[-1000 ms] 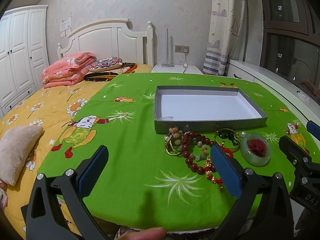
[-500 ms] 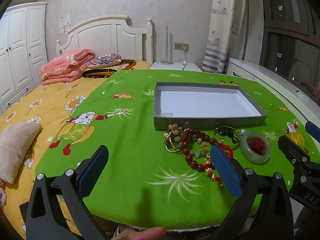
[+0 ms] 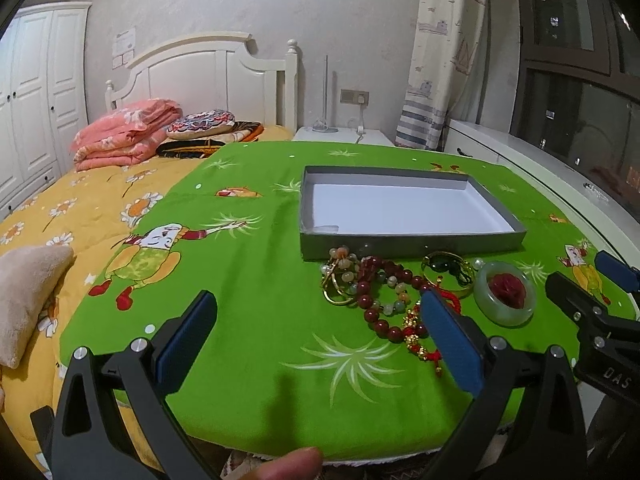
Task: Organize jewelry
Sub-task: 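Reach the right tool to the pale green jade bangle and grasp it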
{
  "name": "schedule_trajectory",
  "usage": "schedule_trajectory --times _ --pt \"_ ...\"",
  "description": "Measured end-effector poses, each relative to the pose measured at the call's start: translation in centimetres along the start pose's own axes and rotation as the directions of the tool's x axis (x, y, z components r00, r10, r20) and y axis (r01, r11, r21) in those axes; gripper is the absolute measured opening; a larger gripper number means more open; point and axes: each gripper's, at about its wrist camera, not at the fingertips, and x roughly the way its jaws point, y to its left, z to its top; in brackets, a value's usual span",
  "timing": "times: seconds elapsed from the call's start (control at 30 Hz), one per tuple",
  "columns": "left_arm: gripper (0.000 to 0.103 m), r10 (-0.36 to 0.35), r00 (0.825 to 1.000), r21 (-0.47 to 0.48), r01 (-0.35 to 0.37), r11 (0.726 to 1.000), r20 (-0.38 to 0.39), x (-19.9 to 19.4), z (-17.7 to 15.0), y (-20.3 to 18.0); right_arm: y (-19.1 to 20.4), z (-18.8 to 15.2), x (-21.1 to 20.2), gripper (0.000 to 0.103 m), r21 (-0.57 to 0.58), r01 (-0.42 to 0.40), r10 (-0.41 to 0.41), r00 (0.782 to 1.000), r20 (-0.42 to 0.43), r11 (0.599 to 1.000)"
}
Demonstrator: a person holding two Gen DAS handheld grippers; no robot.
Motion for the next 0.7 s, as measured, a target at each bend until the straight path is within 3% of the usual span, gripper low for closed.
schedule_trajectory --times 0.7 --pt "0.098 0.042 0.999 -0.020 -0.042 0.999 -0.003 1.4 -0.4 0.4 -1.3 -2.1 3.7 0.089 0.031 -0.022 0.025 0.995 -0.097 0.999"
